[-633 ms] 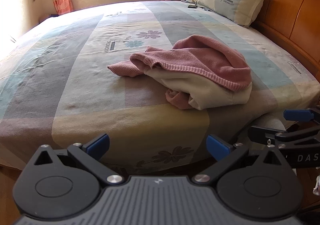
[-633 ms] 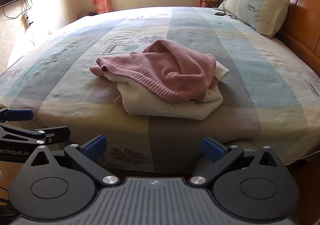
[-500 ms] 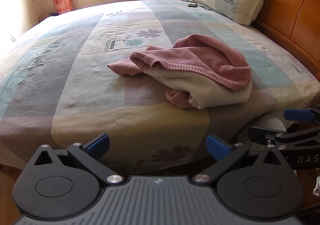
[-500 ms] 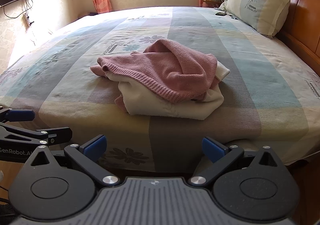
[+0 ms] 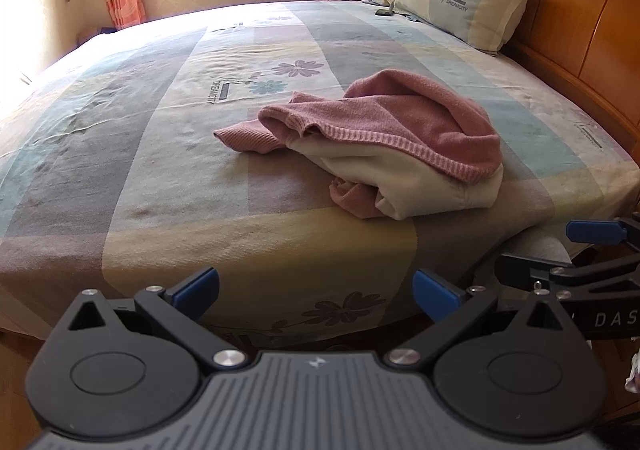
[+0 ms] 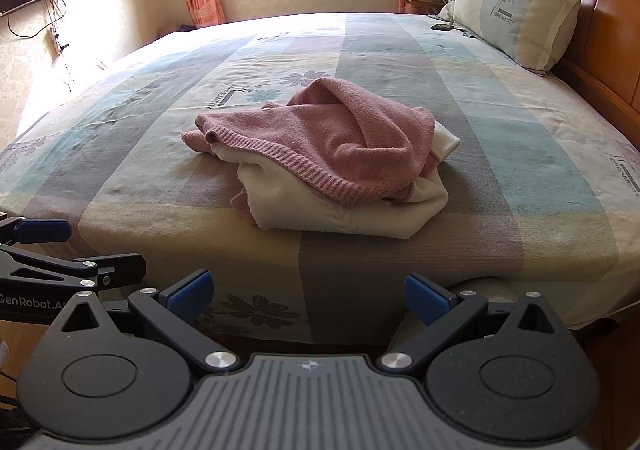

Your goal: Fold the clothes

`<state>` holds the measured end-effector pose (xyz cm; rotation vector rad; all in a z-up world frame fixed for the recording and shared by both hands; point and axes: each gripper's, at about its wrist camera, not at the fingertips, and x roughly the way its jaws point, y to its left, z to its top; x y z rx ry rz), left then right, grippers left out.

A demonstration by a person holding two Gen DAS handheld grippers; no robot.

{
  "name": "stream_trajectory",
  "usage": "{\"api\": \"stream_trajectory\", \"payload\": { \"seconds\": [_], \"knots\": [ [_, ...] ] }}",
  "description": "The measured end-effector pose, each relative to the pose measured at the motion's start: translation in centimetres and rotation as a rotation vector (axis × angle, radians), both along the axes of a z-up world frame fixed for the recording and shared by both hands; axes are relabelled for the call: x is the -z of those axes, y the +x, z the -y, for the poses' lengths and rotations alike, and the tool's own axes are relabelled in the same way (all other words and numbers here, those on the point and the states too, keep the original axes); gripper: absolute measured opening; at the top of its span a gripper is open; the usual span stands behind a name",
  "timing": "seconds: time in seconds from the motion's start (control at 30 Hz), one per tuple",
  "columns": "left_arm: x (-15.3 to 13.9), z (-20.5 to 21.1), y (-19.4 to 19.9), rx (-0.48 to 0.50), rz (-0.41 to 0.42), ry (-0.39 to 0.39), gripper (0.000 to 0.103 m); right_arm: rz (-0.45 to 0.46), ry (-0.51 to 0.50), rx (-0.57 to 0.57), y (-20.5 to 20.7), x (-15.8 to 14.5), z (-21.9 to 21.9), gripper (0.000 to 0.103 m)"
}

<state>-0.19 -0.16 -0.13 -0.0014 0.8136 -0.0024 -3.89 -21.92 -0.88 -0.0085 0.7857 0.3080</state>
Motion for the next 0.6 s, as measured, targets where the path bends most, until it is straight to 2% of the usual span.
{"api": "stream_trajectory", "payload": {
  "seconds": [0.6],
  "knots": [
    [-0.16,-0.01,0.09,0.001,-0.002,-0.002,0.102,0.005,0.008,0.002,-0.11,-0.06,0.22,0.103]
  ]
}}
